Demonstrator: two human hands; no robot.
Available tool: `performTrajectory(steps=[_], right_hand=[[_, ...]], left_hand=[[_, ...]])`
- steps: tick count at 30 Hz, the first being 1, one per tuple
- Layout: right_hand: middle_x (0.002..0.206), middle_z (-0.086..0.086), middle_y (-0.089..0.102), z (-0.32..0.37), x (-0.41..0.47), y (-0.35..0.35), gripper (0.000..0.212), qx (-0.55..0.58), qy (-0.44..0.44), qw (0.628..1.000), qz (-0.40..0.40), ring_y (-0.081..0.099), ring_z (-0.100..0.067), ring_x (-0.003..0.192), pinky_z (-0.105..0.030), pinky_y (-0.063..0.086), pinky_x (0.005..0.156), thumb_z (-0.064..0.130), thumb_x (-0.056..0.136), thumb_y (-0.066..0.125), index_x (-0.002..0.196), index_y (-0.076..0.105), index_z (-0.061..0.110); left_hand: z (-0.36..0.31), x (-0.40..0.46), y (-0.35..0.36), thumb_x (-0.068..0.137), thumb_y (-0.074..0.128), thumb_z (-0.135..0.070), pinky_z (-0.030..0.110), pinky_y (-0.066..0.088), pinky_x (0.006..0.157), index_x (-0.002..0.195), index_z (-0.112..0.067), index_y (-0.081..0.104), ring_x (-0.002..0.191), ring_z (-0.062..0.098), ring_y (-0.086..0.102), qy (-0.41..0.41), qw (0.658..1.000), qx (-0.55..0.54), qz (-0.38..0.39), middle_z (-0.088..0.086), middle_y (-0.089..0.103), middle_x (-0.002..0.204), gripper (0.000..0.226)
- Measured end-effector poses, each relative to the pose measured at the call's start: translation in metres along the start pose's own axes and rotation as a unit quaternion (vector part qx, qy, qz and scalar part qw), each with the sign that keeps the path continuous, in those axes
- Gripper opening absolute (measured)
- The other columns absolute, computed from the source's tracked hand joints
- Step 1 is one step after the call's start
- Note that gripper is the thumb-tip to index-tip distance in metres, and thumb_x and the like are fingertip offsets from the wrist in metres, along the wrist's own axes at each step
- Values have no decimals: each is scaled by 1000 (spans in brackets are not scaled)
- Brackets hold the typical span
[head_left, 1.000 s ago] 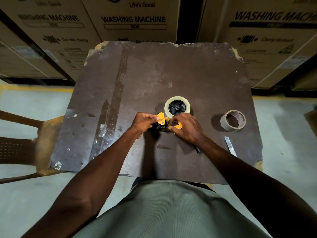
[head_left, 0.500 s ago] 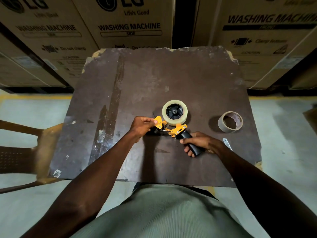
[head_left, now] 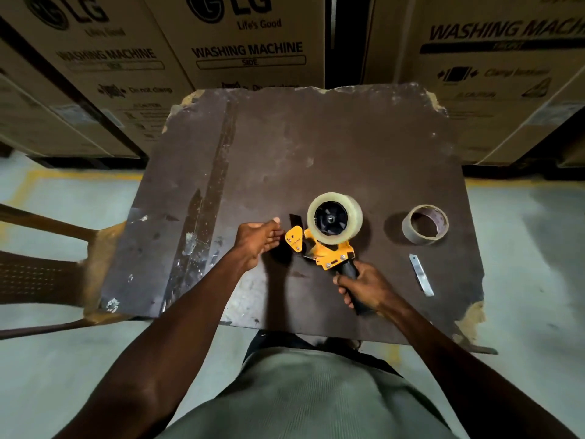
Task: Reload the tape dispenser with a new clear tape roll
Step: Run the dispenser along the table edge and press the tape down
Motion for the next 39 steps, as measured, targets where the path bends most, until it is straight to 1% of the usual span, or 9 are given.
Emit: performTrajectory(steps=[5, 7, 10, 15, 19, 25, 30, 33, 39], right_hand=[[66, 4, 67, -30, -39, -14, 20, -114, -109, 981, -113, 61, -8, 59, -32, 50, 57, 38, 79, 73, 88, 66, 23], [70, 10, 69, -40, -60, -12, 20, -89, -113, 978, -149, 61, 3, 65, -24, 52, 63, 26, 79, 80, 92, 68, 18], [63, 8, 69, -56, -87, 10, 19, -7, -65, 991, -115, 59, -6, 52, -25, 48, 55, 0, 84, 75, 98, 65, 8], [54, 9, 62, -77, -114, 38, 14, 1, -71, 981, -183, 51, -1, 46, -17, 40, 47, -3, 88, 69, 85, 65, 9], [50, 1, 55, -84, -137, 61, 16, 11, -93, 968, -232, 49, -10, 45, -27, 39, 47, 6, 87, 71, 82, 63, -6], [66, -20, 67, -95, -164, 82, 10, -25, -84, 963, -255, 65, -29, 57, -45, 53, 58, 7, 91, 69, 86, 65, -1], [54, -10, 55, -101, -173, 92, 17, -17, -73, 958, -278, 53, -18, 50, -28, 45, 52, 10, 93, 68, 76, 64, 8], [55, -3, 51, -115, -173, 85, 32, 0, -58, 950, -307, 46, -18, 51, -37, 38, 51, 29, 85, 73, 85, 65, -2], [49, 0, 52, -141, -166, 73, 10, -15, -4, 948, -318, 43, -20, 47, -39, 38, 52, 6, 85, 71, 89, 67, -2]], left_hand=[[17, -17, 13, 80, 77, -2, 28, 61, 63, 85, -1, 69, 62, 18, 69, -14, 999, 3, 32, 7, 73, 68, 10], [26, -23, 18, 80, 73, 5, 25, 60, 59, 89, 1, 68, 57, 17, 69, -25, 996, 1, 82, 8, 72, 67, 12], [36, -26, 25, 83, 71, 4, 26, 60, 64, 107, 3, 67, 64, 20, 67, -62, 983, 18, 171, 15, 71, 83, 24], [50, -26, 28, 89, 65, 3, 23, 54, 50, 90, 2, 69, 52, 14, 59, -109, 952, 144, 248, 12, 65, 72, 4], [58, -28, 33, 88, 67, 0, 23, 52, 45, 84, -6, 67, 53, 13, 55, -116, 939, 184, 266, 9, 60, 70, 7], [64, -37, 44, 90, 71, -13, 21, 53, 49, 80, -8, 64, 49, 9, 56, -92, 923, 203, 313, 7, 62, 70, 13], [68, -40, 49, 89, 71, -8, 21, 55, 53, 83, -3, 67, 56, 13, 57, -54, 918, 233, 315, 8, 63, 70, 9], [70, -42, 56, 90, 70, -8, 20, 53, 50, 88, 2, 68, 55, 14, 56, -32, 909, 269, 317, 9, 64, 70, 10], [78, -46, 68, 87, 74, -16, 26, 50, 59, 83, -2, 74, 57, 17, 56, 38, 884, 357, 301, 9, 68, 70, 14]])
Point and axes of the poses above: each hand's wrist, its own x-axis towards the middle knuckle, its own y-axis out of the palm, z = x × y, the point moved 5 cm from there along x, towards the middle knuckle
